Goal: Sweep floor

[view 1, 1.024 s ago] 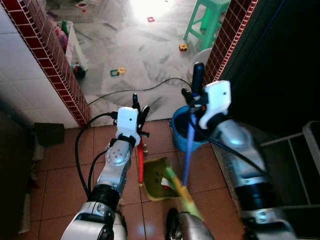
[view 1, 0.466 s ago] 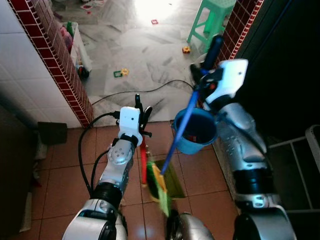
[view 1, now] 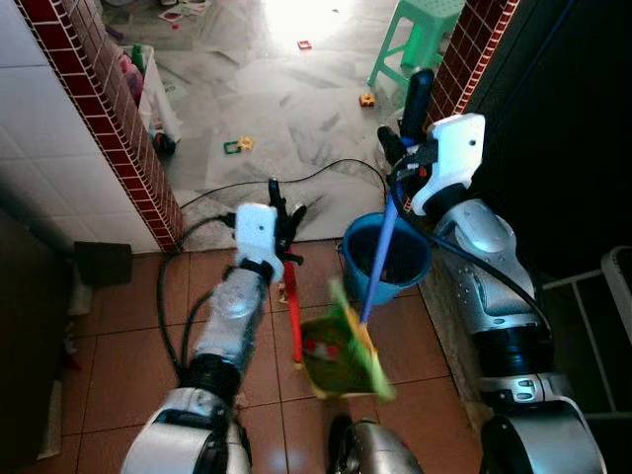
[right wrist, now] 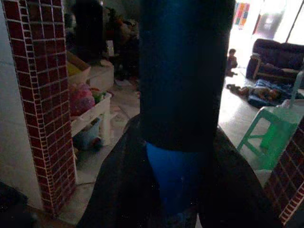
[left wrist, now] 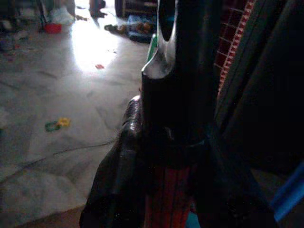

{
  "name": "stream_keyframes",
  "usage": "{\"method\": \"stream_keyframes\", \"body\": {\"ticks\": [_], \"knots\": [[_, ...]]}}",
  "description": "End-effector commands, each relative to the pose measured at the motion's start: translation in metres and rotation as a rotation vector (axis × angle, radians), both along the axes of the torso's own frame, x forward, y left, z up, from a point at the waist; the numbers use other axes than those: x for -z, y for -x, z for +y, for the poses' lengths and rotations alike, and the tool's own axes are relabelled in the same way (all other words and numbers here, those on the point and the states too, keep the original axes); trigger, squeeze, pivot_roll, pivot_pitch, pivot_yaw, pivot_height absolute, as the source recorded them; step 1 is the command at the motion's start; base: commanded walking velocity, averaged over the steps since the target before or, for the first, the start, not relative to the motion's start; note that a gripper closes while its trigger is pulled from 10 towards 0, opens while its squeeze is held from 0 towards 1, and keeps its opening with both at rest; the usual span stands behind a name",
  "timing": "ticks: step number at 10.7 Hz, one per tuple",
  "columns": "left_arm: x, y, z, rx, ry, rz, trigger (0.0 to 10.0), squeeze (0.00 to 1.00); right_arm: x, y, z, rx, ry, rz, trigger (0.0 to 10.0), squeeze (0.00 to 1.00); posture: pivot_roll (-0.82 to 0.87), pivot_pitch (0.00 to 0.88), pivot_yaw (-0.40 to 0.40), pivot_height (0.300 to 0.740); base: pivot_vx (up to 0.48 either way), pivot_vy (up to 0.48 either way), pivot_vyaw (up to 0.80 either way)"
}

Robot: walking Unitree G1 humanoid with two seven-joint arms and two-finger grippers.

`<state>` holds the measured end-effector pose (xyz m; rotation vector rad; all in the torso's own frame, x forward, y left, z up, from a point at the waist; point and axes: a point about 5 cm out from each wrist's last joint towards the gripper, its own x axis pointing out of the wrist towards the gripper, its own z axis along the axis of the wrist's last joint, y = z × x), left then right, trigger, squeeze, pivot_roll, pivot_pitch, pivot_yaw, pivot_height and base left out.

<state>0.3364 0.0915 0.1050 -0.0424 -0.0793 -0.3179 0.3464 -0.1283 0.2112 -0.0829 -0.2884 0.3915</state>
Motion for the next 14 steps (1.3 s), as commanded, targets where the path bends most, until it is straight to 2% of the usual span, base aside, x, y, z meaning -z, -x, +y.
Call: {"method": "stream_keyframes", "body": {"ticks": [1, 3, 5, 8, 9, 10, 11, 13, 14], "knots": [[-0.017, 0.000, 0.005, 0.006, 0.028, -0.077, 10.0, 0.00, -0.008, 0.003, 0.001, -0.017, 0.009, -0.060, 10.0, 0.00, -0.02, 0.035, -0.042, 0.740, 0.000, 0.000, 0.00], [-0.022, 0.004, 0.014, 0.012, 0.018, -0.107, 10.0, 0.00, -0.005, 0.005, -0.004, 0.026, -0.010, -0.087, 10.0, 0.00, -0.01, 0.010, -0.029, 0.740, 0.000, 0.000, 0.00], [-0.025, 0.011, 0.020, 0.014, 0.007, -0.123, 10.0, 0.00, -0.001, 0.007, -0.018, 0.118, -0.011, -0.106, 10.0, 0.00, -0.01, 0.000, -0.023, 0.740, 0.000, 0.000, 0.00], [-0.030, 0.022, 0.030, 0.000, -0.002, -0.142, 10.0, 0.00, 0.015, 0.011, -0.041, 0.229, 0.013, -0.075, 10.0, 0.00, -0.02, 0.000, -0.016, 0.740, 0.000, 0.000, 0.00], [-0.044, 0.026, 0.040, -0.037, 0.013, -0.183, 10.0, 0.00, 0.038, 0.017, -0.059, 0.365, -0.049, 0.024, 10.0, 0.00, -0.02, 0.000, -0.019, 0.740, 0.000, 0.000, 0.00], [-0.060, 0.028, 0.049, -0.074, 0.038, -0.222, 10.0, 0.00, 0.063, 0.028, -0.068, 0.426, -0.031, 0.100, 10.0, 0.00, -0.01, 0.000, -0.020, 0.740, 0.000, 0.000, 0.00], [-0.063, 0.028, 0.051, -0.084, 0.043, -0.227, 10.0, 0.00, 0.067, 0.029, -0.068, 0.431, -0.034, 0.115, 10.0, 0.00, -0.01, 0.000, -0.020, 0.740, 0.000, 0.000, 0.00], [-0.099, 0.024, 0.066, -0.137, 0.032, -0.322, 10.0, 0.00, 0.098, 0.038, -0.077, 0.502, 0.099, 0.220, 10.0, 0.00, 0.00, 0.000, -0.030, 0.740, 0.000, 0.000, 0.00], [-0.107, 0.022, 0.073, -0.166, 0.033, -0.331, 10.0, 0.00, 0.103, 0.038, -0.077, 0.514, 0.104, 0.244, 10.0, 0.00, 0.00, 0.000, -0.032, 0.740, 0.000, 0.000, 0.00]]}}
